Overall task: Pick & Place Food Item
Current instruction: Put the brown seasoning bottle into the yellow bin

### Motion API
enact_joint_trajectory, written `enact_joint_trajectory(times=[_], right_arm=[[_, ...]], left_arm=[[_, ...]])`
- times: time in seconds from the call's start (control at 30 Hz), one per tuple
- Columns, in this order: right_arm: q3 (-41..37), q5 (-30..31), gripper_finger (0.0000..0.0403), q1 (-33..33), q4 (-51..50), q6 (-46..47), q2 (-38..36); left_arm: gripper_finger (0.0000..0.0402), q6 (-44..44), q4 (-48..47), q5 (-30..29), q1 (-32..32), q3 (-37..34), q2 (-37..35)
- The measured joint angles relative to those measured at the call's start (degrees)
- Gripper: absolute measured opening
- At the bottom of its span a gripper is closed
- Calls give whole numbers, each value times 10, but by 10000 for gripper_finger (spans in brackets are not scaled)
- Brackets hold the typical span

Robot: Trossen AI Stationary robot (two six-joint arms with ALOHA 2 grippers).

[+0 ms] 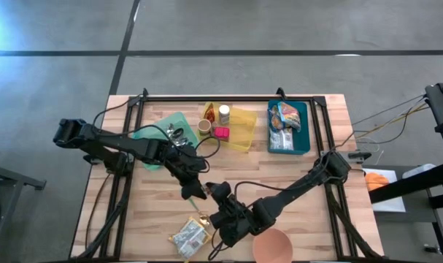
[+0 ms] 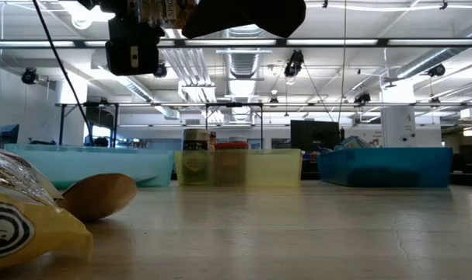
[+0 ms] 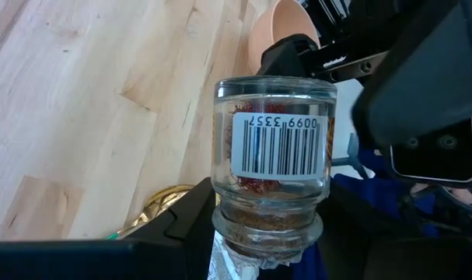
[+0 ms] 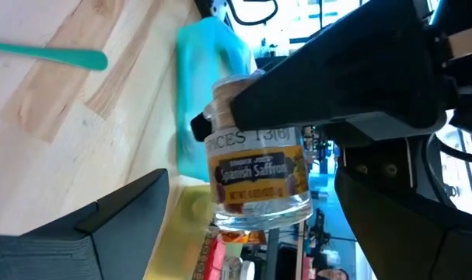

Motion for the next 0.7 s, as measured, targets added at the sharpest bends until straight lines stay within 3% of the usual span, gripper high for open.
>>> enact_joint_trajectory(times=[0.23,0.6,0.7], right_arm=[[-2,2,351,-2,37,-56,5],[-2,2,193,-9,39,-38,9],[-1,2,188,-9,40,-32,9]], left_arm=[[168,0,0,0,0,0,0],[168,3,2,11,-3,0,0],[168,3,2,13,-3,0,0]])
